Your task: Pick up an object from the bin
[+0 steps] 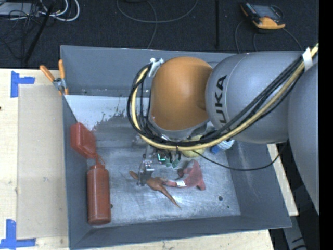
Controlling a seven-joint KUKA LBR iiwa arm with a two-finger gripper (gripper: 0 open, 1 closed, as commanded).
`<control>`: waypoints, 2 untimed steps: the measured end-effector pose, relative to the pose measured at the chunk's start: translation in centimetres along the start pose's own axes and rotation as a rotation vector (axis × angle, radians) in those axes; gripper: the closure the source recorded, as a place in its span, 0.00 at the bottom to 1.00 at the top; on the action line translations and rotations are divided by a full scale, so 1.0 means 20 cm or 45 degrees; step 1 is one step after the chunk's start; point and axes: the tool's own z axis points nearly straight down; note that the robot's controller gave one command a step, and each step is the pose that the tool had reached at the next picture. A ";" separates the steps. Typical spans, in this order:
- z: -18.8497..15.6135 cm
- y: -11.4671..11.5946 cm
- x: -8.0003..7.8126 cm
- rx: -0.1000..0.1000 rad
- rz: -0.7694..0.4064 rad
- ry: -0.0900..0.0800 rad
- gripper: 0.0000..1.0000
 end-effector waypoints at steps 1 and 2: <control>-0.02 0.00 -0.01 -0.002 0.004 -0.009 0.00; 0.21 0.00 0.04 -0.004 0.018 -0.018 0.00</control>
Offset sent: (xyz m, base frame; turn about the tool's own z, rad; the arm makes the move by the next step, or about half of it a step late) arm -0.0301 0.0021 -0.1175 0.0327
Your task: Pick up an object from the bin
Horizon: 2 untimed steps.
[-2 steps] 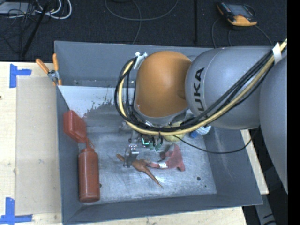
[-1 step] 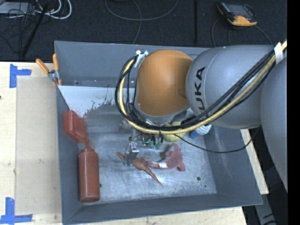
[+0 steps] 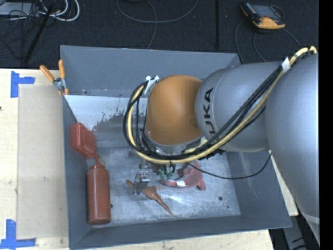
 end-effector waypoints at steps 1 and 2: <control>0.24 -0.08 -0.06 0.000 -0.083 0.008 0.00; 0.38 -0.27 0.13 -0.006 -0.220 -0.008 1.00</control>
Offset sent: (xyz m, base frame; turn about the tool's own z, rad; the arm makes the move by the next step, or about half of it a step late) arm -0.0295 -0.0556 -0.0798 -0.1740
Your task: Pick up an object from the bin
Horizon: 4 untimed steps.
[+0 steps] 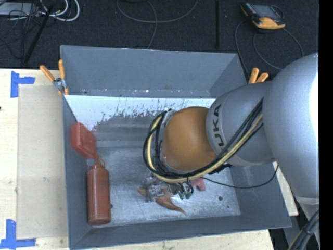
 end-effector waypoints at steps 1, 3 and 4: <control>0.00 0.00 0.00 0.000 0.001 0.000 1.00; -0.14 -0.15 0.14 0.004 -0.008 0.014 1.00; -0.17 -0.18 0.14 0.008 0.003 0.017 1.00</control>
Offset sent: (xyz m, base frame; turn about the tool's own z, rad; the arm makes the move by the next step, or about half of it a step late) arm -0.0409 -0.0162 0.0365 0.0090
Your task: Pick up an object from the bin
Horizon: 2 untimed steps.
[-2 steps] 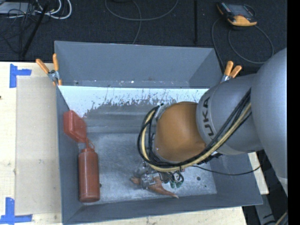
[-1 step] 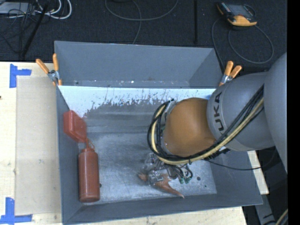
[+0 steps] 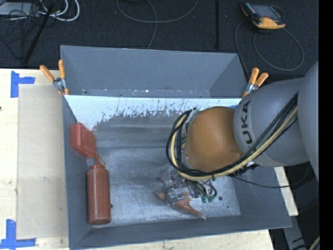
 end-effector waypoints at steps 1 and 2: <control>-0.02 0.02 0.02 -0.002 -0.002 0.003 1.00; -0.25 -0.08 -0.10 -0.003 -0.045 -0.003 1.00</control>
Offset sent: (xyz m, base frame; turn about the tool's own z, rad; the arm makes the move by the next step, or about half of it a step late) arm 0.0235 -0.0147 0.0527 -0.0346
